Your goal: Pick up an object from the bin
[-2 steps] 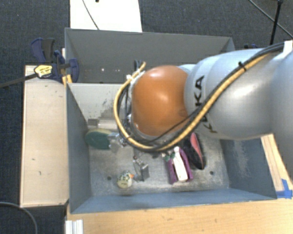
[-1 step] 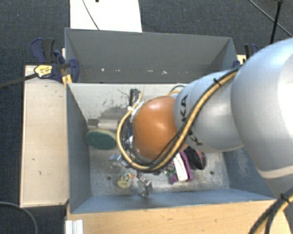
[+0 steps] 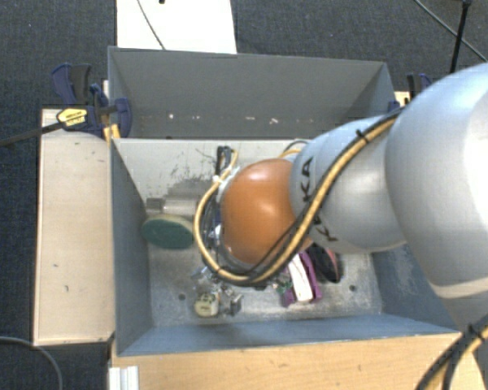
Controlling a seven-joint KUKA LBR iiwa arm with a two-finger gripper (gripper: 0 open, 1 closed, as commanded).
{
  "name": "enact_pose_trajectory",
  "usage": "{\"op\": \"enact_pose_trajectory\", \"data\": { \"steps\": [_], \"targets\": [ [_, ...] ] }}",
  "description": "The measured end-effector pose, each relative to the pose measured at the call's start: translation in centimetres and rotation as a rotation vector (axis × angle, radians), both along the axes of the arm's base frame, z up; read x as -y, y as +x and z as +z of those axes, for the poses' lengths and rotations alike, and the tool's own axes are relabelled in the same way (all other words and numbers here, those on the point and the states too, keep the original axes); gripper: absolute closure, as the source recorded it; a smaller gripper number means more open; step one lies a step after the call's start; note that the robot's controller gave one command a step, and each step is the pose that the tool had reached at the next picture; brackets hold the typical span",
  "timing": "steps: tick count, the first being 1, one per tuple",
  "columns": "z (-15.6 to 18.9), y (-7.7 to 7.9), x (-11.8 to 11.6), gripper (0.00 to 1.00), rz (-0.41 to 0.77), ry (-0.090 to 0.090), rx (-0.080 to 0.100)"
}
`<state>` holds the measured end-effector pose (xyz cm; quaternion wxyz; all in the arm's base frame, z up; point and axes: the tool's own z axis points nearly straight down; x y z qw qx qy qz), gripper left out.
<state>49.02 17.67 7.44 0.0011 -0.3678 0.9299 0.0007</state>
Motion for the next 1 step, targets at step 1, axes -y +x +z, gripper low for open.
{"op": "enact_pose_trajectory", "data": {
  "steps": [1],
  "targets": [
    [18.03,2.87,-0.94,1.0,0.021,0.002,0.01]
  ]
}}
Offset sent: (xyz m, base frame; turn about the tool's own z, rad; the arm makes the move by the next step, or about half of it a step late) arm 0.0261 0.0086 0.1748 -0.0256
